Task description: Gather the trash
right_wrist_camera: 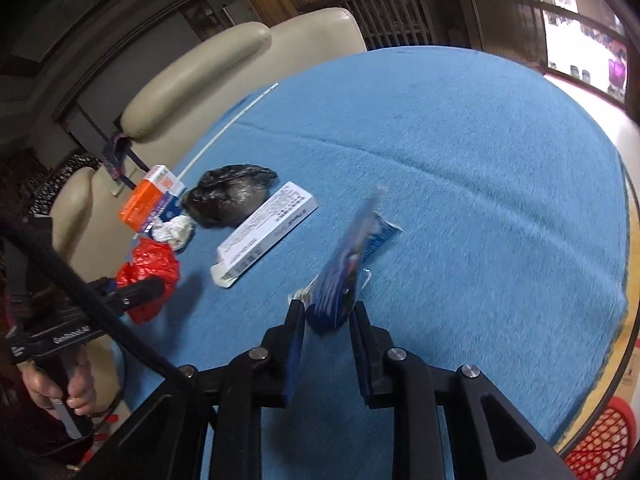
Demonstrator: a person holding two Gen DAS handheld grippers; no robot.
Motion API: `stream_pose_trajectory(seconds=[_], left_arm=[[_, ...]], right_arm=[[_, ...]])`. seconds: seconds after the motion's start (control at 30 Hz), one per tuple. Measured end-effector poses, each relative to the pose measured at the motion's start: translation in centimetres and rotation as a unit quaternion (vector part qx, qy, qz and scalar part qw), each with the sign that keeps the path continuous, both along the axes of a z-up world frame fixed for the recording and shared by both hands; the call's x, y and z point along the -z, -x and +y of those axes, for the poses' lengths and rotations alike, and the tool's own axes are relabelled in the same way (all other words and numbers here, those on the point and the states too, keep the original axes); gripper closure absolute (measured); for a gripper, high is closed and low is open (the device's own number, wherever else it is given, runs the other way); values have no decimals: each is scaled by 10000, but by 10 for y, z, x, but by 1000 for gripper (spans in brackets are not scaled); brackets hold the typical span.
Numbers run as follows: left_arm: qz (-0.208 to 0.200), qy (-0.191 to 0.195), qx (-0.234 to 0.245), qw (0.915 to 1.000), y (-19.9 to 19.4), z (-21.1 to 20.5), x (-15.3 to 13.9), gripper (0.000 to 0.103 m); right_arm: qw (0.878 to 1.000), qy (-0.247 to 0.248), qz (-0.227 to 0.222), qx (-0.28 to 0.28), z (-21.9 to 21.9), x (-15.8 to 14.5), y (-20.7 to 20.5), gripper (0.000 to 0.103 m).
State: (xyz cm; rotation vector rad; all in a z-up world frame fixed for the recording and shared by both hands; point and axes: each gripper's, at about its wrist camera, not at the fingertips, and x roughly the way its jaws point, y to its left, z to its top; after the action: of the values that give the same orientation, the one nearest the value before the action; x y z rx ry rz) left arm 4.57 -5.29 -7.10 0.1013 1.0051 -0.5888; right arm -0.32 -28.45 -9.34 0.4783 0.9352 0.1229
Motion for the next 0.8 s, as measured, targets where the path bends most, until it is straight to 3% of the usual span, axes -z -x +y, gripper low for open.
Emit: stream_pose_trajectory(seconds=[0.27, 0.33, 0.37, 0.4, 0.47, 0.8], left_arm=[[-3, -62, 46, 10000, 7, 1, 3, 57], [0, -56, 45, 10000, 7, 1, 4, 57], [12, -45, 52, 10000, 7, 0, 5, 57], [22, -32, 60, 10000, 6, -1, 5, 57], [28, -16, 91, 10000, 6, -4, 6, 57], [-5, 80, 103, 9999, 8, 0, 0, 57]], right_arm=[[9909, -957, 480, 820, -44, 18, 27, 70], [9843, -1364, 417, 1037, -60, 20, 39, 48], [9799, -1555, 355, 1199, -67, 21, 45, 25], [9741, -1754, 232, 1410, -74, 22, 51, 22], [9663, -1964, 162, 1655, -83, 25, 55, 22], [9645, -1858, 386, 1839, -69, 30, 6, 25]])
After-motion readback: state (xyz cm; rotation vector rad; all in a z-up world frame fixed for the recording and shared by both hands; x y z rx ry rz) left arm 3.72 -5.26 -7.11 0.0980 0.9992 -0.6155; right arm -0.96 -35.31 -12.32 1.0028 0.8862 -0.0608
